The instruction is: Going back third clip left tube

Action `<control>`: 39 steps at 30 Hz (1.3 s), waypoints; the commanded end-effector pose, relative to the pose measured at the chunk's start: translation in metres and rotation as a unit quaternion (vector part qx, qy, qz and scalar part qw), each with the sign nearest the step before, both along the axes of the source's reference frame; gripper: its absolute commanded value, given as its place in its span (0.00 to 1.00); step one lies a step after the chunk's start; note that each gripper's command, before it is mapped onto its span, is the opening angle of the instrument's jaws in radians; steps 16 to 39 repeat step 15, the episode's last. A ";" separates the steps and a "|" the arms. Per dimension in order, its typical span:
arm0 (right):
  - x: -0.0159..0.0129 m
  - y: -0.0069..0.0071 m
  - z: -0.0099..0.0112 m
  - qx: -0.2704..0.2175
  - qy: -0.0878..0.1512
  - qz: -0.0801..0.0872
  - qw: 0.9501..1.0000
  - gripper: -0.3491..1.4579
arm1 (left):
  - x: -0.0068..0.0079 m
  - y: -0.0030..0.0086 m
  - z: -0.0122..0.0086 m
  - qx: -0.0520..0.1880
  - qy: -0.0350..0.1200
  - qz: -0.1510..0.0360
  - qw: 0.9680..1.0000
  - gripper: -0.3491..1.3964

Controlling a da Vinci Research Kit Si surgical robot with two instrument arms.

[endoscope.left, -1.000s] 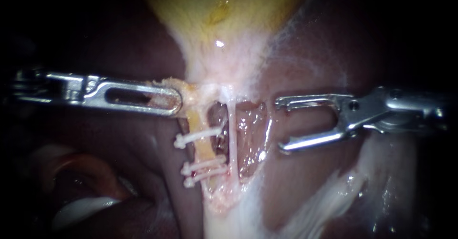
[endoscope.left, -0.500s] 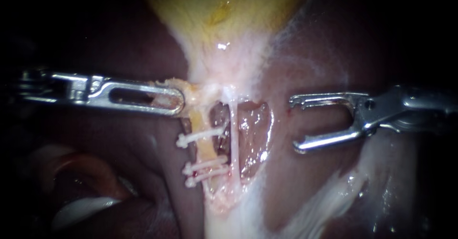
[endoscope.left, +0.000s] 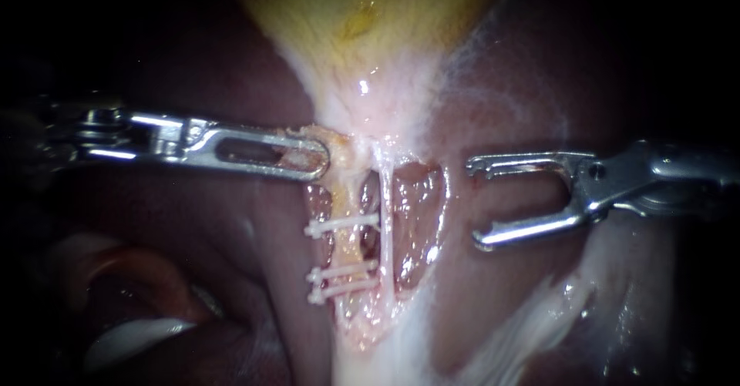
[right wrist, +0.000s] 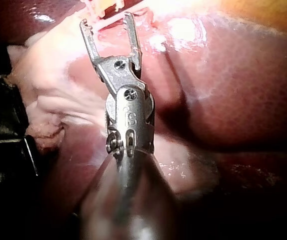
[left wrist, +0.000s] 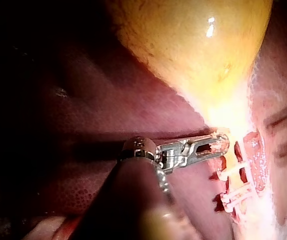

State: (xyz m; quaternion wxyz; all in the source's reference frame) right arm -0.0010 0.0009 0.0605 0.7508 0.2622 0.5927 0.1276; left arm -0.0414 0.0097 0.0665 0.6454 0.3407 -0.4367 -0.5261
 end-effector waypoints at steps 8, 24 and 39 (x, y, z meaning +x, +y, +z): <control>0.0000 -0.0001 -0.0001 0.000 -0.001 0.001 1.000 0.47 | -0.0001 -0.0001 0.0001 0.000 0.003 0.000 1.000 0.00; 0.0000 -0.0001 -0.0001 0.000 0.000 0.000 1.000 0.47 | -0.0001 0.0000 0.0001 0.000 0.002 0.000 1.000 0.00; 0.0000 -0.0001 -0.0001 0.000 0.000 0.000 1.000 0.47 | -0.0001 0.0000 0.0001 0.000 0.002 0.000 1.000 0.00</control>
